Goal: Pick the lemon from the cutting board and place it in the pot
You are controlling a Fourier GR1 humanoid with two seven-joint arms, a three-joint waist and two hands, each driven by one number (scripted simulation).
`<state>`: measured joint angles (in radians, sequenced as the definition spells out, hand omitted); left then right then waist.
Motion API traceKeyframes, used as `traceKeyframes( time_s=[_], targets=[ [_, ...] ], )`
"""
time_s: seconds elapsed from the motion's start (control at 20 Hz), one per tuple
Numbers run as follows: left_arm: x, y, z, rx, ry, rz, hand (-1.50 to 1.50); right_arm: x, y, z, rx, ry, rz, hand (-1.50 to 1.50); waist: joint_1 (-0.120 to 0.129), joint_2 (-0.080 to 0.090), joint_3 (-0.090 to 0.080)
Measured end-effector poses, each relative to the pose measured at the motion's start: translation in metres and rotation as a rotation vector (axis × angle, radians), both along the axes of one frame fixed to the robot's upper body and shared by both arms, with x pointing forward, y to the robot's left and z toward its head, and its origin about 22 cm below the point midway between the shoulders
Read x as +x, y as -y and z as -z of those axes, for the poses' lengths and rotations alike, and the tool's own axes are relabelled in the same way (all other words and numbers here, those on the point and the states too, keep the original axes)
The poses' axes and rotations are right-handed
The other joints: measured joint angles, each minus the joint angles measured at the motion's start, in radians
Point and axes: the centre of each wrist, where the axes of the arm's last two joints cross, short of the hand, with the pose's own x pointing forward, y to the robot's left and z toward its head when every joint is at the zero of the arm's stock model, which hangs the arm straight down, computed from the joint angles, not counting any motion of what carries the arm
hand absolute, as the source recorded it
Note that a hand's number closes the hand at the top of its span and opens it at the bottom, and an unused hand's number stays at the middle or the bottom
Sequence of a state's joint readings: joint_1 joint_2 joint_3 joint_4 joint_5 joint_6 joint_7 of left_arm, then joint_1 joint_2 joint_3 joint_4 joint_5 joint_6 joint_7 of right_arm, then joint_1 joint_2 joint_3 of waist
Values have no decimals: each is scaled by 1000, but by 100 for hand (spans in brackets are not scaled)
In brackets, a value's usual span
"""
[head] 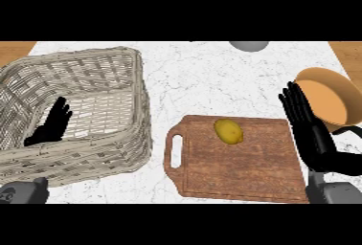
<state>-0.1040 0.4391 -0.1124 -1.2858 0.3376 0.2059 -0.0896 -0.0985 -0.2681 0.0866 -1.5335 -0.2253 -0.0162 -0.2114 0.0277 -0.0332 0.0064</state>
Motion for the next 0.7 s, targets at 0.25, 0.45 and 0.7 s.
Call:
traceKeyframes(
  time_s=[0.25, 0.45, 0.7],
  targets=[
    [2, 23, -12, -26, 112, 30, 0, 21, 22, -51, 19, 336, -159, 150, -9, 18, 0],
    [2, 54, -10, -66, 179, 76, 0, 32, 62, -73, -148, 471, -19, -150, -12, 29, -4],
    [-4, 84, -9, -89, 211, 96, 0, 32, 70, -30, -127, 622, -44, -150, -13, 35, -4]
  ],
)
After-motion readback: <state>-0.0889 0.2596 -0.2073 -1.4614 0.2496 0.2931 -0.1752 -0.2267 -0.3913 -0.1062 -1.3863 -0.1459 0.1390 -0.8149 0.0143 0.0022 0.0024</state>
